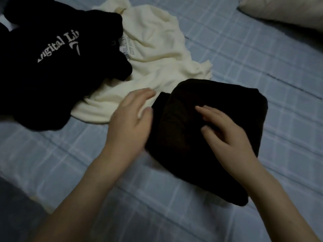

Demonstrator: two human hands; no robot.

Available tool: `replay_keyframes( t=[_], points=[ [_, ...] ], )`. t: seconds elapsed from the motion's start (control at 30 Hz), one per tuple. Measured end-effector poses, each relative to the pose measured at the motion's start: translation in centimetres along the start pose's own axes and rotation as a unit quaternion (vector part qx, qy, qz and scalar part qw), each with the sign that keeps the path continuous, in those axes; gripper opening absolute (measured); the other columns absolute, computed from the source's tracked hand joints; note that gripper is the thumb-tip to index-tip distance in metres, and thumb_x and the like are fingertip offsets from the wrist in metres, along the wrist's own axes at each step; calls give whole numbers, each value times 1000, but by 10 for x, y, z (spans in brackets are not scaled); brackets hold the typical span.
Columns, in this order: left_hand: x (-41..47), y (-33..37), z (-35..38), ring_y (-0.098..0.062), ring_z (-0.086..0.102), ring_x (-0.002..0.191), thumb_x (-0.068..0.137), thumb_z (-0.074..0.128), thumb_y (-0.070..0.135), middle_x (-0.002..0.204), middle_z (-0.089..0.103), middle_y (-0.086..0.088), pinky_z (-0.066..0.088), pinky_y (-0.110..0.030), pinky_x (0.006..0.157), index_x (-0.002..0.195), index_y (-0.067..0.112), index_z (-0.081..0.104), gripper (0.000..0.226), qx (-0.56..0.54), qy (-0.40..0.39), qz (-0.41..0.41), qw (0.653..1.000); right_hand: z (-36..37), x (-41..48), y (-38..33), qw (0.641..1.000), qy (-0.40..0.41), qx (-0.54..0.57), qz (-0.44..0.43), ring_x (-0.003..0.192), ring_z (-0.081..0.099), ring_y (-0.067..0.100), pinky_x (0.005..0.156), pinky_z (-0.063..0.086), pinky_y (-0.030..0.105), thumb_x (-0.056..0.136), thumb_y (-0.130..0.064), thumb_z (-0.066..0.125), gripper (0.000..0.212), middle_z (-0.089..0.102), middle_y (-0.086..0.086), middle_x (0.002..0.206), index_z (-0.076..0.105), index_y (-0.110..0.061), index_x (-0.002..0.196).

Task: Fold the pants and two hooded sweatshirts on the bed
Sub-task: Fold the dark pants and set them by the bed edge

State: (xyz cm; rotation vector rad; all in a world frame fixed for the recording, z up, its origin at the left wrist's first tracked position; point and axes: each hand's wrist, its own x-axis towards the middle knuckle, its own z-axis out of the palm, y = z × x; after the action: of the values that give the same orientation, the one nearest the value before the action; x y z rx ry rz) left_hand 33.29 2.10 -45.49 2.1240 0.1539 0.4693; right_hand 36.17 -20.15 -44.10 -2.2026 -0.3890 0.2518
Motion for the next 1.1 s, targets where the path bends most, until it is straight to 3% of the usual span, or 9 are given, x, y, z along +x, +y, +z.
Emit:
replay_keyframes(
  t=[0.07,0.13,0.17,0.23,0.33,0.4,0.63,0.8,1.1],
  points=[
    [6,34,31,-18,47,129,91,42,23,139,56,-8,32,-29,112,131,11,61,46,97,-64,105,988,-16,-1,9,986,39,-160,-28,136,37,-5,111,20,6,94,-15,55,49,45,-6,151,56,-25,142],
    [7,50,74,-25,26,146,99,35,37,158,33,-9,18,-45,120,147,17,43,53,249,-174,119,945,-24,-1,23,957,107,-266,-37,143,36,26,121,23,35,93,-8,58,49,44,10,153,56,-14,141],
    [8,47,93,-24,13,151,101,30,43,164,18,-7,9,-48,121,153,21,29,57,310,-219,97,920,-25,-1,31,943,150,-297,-26,145,33,34,121,22,49,95,-12,57,48,42,13,154,54,-14,143],
    [13,20,113,-22,1,152,102,25,50,166,4,-4,1,-50,121,157,27,15,60,367,-246,95,892,-26,-2,46,933,183,-307,41,151,19,36,120,16,58,99,-35,43,55,30,11,162,40,-24,152],
    [13,-32,107,-22,10,152,99,25,52,165,15,-2,10,-53,120,156,33,20,60,347,-215,137,903,-8,-8,74,940,104,-298,131,154,-1,35,120,12,61,95,-60,19,66,5,2,168,14,-41,158],
    [3,-59,103,-22,13,151,99,26,51,164,20,-1,17,-54,119,155,33,24,58,312,-220,159,910,14,-13,95,932,77,-328,135,153,-4,38,119,10,63,94,-63,17,68,1,3,169,9,-40,159],
    [9,-72,110,-23,15,151,98,32,47,163,21,0,23,-55,117,154,35,25,58,281,-227,145,921,26,4,110,923,46,-344,167,151,1,43,116,13,68,95,-63,15,71,4,5,168,7,-36,159],
    [5,-68,108,-22,11,152,98,30,48,164,18,0,19,-55,119,155,35,21,59,289,-226,147,918,25,-5,111,929,56,-328,161,152,0,42,116,14,68,96,-64,17,69,5,4,168,6,-38,159],
    [8,-61,105,-18,10,152,97,33,48,163,18,4,17,-54,119,153,35,26,58,248,-227,132,933,19,-2,107,941,77,-295,145,153,0,36,119,11,62,93,-64,16,68,7,-1,168,13,-43,157]
  ],
)
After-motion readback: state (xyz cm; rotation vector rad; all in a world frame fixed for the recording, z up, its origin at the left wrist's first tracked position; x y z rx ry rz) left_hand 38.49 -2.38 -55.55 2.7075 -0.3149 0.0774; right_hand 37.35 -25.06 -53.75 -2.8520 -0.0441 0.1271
